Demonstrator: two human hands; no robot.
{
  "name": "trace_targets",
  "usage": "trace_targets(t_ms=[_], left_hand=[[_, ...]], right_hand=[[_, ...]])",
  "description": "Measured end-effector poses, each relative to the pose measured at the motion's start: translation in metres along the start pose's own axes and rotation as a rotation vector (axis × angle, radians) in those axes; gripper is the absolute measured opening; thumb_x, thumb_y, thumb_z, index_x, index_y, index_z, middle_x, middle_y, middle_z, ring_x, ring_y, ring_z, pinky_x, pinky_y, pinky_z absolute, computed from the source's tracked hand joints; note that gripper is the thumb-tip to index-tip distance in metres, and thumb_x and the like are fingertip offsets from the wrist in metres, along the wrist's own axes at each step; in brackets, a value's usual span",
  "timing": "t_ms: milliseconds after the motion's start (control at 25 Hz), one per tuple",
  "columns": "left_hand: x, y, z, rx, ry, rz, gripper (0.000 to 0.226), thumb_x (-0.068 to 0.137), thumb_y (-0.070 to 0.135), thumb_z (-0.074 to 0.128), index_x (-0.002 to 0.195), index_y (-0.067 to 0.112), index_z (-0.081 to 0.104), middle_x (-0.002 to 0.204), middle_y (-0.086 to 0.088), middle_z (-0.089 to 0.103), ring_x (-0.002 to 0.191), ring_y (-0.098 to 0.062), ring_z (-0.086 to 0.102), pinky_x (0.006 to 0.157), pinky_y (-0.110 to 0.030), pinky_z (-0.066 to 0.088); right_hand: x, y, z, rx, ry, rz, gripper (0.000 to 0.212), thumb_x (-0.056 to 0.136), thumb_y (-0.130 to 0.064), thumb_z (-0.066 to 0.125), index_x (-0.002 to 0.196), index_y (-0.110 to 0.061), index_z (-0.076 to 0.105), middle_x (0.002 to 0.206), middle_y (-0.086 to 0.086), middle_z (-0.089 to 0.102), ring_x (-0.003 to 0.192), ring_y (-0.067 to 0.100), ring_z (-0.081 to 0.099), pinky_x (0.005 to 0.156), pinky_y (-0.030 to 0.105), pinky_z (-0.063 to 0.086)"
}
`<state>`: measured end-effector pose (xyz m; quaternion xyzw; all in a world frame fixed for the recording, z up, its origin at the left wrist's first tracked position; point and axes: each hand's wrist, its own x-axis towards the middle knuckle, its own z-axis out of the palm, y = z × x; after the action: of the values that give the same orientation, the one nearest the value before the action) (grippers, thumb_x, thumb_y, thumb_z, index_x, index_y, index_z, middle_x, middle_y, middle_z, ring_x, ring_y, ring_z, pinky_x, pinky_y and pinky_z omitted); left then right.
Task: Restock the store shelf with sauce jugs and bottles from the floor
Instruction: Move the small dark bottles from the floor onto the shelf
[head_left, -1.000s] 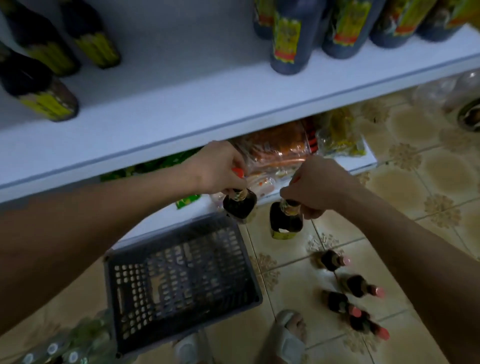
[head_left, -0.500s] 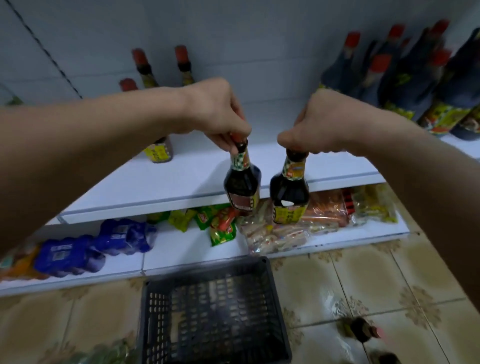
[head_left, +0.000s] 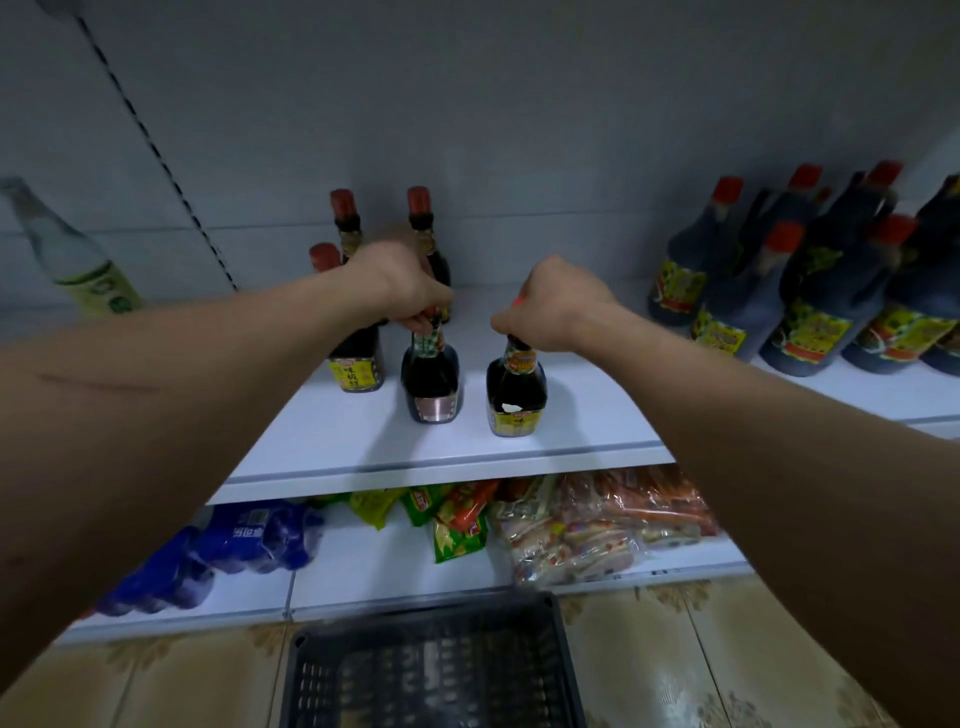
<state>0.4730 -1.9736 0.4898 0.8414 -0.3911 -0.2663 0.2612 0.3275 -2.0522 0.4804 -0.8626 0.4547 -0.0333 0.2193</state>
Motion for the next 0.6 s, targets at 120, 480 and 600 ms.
trace_targets(t_ms=[120,480,600], left_hand=[[0.0,-0.001,0.0,0.026,0.027,0.034,0.018,0.092,0.012,0.064,0.096,-0.005,0.067,0.091,-0.028,0.072,0.079,-0.034,0.074,0.08,-0.044,0.061],[0.001,-0.032,0.018,0.112,0.171,0.085,0.031,0.086,0.041,0.072,0.084,0.013,0.059,0.079,-0.008,0.063,0.083,-0.032,0.063,0.068,-0.032,0.045],[0.0,-0.048,0.043,-0.068,0.1,-0.014,0.041,0.083,0.04,0.076,0.108,0.012,0.06,0.099,-0.013,0.065,0.099,-0.035,0.063,0.076,-0.037,0.051]], right_hand=[[0.004,-0.001,0.005,0.07,0.036,0.006,0.025,0.085,-0.038,0.068,0.088,-0.015,0.06,0.089,0.008,0.058,0.089,0.03,0.055,0.071,0.028,0.039],[0.02,0.003,0.021,0.254,0.038,0.046,0.045,0.087,-0.037,0.064,0.125,-0.013,0.058,0.125,0.012,0.062,0.111,0.033,0.058,0.092,0.036,0.049],[0.028,0.004,0.03,0.336,0.067,0.046,0.037,0.085,-0.036,0.066,0.115,-0.016,0.059,0.118,0.008,0.063,0.108,0.031,0.06,0.091,0.036,0.051]])
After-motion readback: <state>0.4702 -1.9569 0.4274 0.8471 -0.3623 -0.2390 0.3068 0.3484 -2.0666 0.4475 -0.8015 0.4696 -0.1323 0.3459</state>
